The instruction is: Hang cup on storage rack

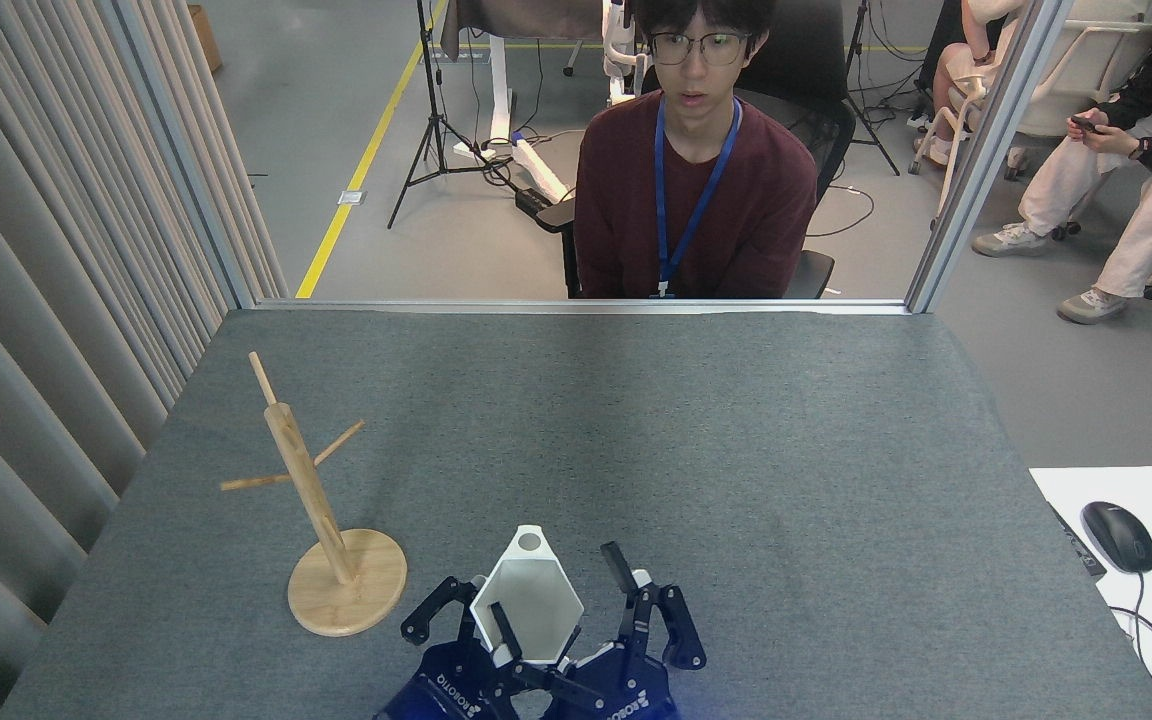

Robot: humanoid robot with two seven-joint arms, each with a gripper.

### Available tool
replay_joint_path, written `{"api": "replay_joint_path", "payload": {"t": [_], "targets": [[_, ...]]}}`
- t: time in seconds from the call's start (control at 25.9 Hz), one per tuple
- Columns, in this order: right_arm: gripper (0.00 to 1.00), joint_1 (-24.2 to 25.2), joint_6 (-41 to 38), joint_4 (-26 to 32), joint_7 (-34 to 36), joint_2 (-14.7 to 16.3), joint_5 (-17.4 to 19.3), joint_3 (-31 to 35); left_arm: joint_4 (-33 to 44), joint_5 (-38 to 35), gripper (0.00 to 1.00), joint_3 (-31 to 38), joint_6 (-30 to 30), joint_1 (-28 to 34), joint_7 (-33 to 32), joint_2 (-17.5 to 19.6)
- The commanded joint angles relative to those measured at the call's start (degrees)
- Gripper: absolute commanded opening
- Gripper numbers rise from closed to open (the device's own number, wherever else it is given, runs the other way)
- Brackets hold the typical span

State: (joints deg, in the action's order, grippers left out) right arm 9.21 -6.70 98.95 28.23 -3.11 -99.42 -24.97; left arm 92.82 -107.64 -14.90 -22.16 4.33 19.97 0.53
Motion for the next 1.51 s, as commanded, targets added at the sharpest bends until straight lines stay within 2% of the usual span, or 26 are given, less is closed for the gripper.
{"api": "replay_joint_path", "payload": {"t": [0.0,0.12,0.19,0.27,0.35,0.39,0.43,0.54,0.7,0.81,0.93,1.12,1.24,1.47], "targets": [[0.99,-1.04,1.07,2.39,-0.36,-0.67,13.28,4.31,0.00,-0.29,0.37,0.22,1.16,0.68,-0.02,-0.09],[0.99,-3.15,3.62,0.72,-1.51,-0.76,22.33,17.23,0.09,-0.20,0.38,0.84,3.35,2.61,0.07,-0.09],[0.99,-3.50,5.56,-2.36,-4.93,-0.59,23.92,24.18,0.35,0.06,0.38,3.12,5.38,3.67,0.24,-0.18],[0.99,-2.45,6.88,-5.26,-7.48,1.61,21.98,26.46,0.35,0.24,0.38,7.08,7.31,5.34,0.68,-0.44],[0.99,0.19,7.14,-9.74,-6.60,7.23,15.48,26.64,0.61,0.50,0.38,11.91,8.01,6.74,1.04,-0.44],[0.99,1.86,7.14,-11.23,-6.25,8.55,12.76,26.29,1.31,0.94,0.38,14.46,7.92,7.62,1.39,-0.61],[0.99,3.09,6.70,-11.32,-6.08,8.38,11.88,26.38,2.55,1.73,0.38,16.48,7.75,8.59,1.39,-0.62],[0.99,4.94,6.52,-11.23,-5.73,7.85,11.96,26.90,6.15,4.28,0.38,20.00,7.40,11.31,1.39,-0.44],[0.99,7.05,6.79,-10.71,-5.55,7.68,12.05,27.17,6.24,4.54,0.38,26.59,7.40,11.49,1.48,-0.44],[0.99,7.57,6.88,-10.71,-5.02,7.76,12.05,27.08,6.06,4.54,0.38,30.37,6.87,10.52,1.48,0.44],[0.99,7.40,7.05,-10.62,-4.93,7.76,11.96,27.08,4.66,3.84,0.37,33.62,7.04,6.57,1.48,2.81],[0.99,7.22,7.05,-10.35,-4.93,7.85,11.88,26.99,-0.44,2.79,0.37,33.71,7.05,-0.11,2.97,4.92],[0.99,7.22,7.05,-10.35,-4.85,7.85,11.88,26.99,-1.41,1.64,0.37,33.53,7.05,-0.82,3.50,7.56],[0.99,7.13,7.05,-10.18,-4.76,7.85,11.88,26.99,-7.47,-2.66,0.37,32.39,6.96,-3.45,6.75,8.44]]}}
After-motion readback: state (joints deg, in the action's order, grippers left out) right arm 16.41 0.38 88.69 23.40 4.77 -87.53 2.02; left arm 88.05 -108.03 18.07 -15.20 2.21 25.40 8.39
